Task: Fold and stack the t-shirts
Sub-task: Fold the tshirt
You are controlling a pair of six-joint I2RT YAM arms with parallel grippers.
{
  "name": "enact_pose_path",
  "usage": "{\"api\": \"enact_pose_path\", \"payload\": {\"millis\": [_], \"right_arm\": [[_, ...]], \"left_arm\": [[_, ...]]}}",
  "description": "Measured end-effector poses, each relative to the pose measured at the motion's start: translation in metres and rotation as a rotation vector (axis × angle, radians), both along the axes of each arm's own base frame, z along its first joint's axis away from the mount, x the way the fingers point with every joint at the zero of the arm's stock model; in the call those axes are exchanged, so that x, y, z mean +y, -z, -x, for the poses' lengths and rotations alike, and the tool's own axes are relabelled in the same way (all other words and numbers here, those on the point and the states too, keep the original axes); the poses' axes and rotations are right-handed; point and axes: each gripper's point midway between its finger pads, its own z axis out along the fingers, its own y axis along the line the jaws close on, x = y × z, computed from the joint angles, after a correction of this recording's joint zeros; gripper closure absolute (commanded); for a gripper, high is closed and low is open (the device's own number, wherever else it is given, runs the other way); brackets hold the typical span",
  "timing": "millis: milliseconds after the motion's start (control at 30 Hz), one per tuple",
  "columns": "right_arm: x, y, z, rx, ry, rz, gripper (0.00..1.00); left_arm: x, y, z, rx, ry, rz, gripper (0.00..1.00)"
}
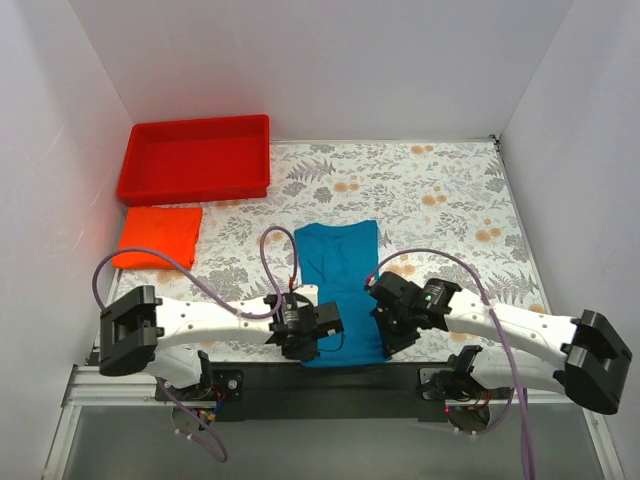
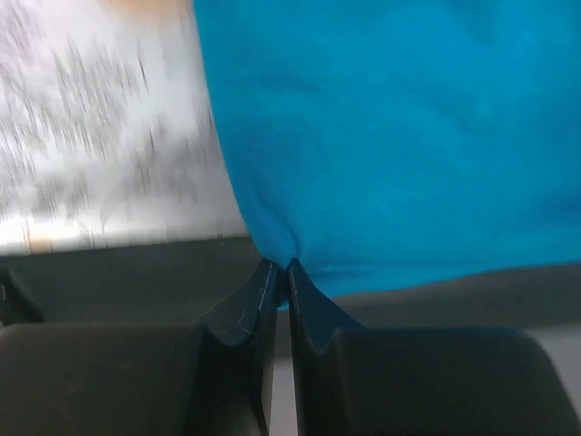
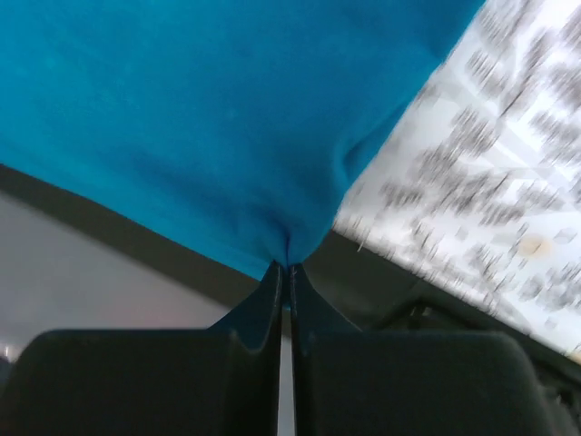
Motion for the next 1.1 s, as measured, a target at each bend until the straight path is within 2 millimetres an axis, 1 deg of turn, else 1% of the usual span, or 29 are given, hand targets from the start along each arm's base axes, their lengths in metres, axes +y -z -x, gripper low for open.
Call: {"api": "enact_pose_path", "payload": {"millis": [67,100,133,200,267,367,433,567,667,800,867,967,1100], "right_arm": [[-0.001,-0.012,0.023,0.041,-0.033,-0.031,0.99],[-0.003,-0.018,0.031,0.057,-0.038,-0.047,0.99],[-0.004,-0.024,0.035,0.067,-0.036,-0.059,0.99],[-0.004,-0.042,0.036,0.066,-0.029,-0.07,0.99],[0.006,-0.063,0.027,0.037,-0.026,-0.09,0.99],[0.021,-0.093,0.002,-0.03,-0.019,-0.101,0.99],[0.029,-0.104,-0.017,-0.07,-0.013,-0.102,0.99],[0.029,-0.116,-0.053,-0.107,0.025,-0.081,0.99],[0.028,-0.124,-0.082,-0.128,0.05,-0.073,0.99],[0.03,-0.138,-0.114,-0.166,0.057,-0.084,0.99],[0.03,-0.144,-0.129,-0.179,0.059,-0.095,0.99],[0.03,-0.149,-0.151,-0.187,0.064,-0.108,0.99],[0.029,-0.145,-0.177,-0.173,0.074,-0.109,0.99]], "left_arm": [[0.002,-0.014,0.027,0.032,0.043,0.029,1.0],[0.003,-0.021,0.036,0.046,0.055,0.049,1.0],[0.005,-0.027,0.041,0.055,0.055,0.066,1.0],[0.009,-0.036,0.042,0.057,0.035,0.078,1.0],[0.011,-0.044,0.036,0.053,0.011,0.068,1.0],[0.013,-0.055,0.015,0.03,-0.04,0.056,1.0],[0.015,-0.061,-0.005,0.009,-0.077,0.062,1.0],[0.024,-0.073,-0.044,-0.036,-0.144,0.075,1.0],[0.027,-0.088,-0.072,-0.085,-0.175,0.1,0.99],[0.026,-0.11,-0.105,-0.152,-0.189,0.142,0.99],[0.027,-0.116,-0.12,-0.178,-0.194,0.154,0.98],[0.03,-0.117,-0.144,-0.204,-0.212,0.157,0.98],[0.034,-0.106,-0.173,-0.202,-0.234,0.161,0.98]]}}
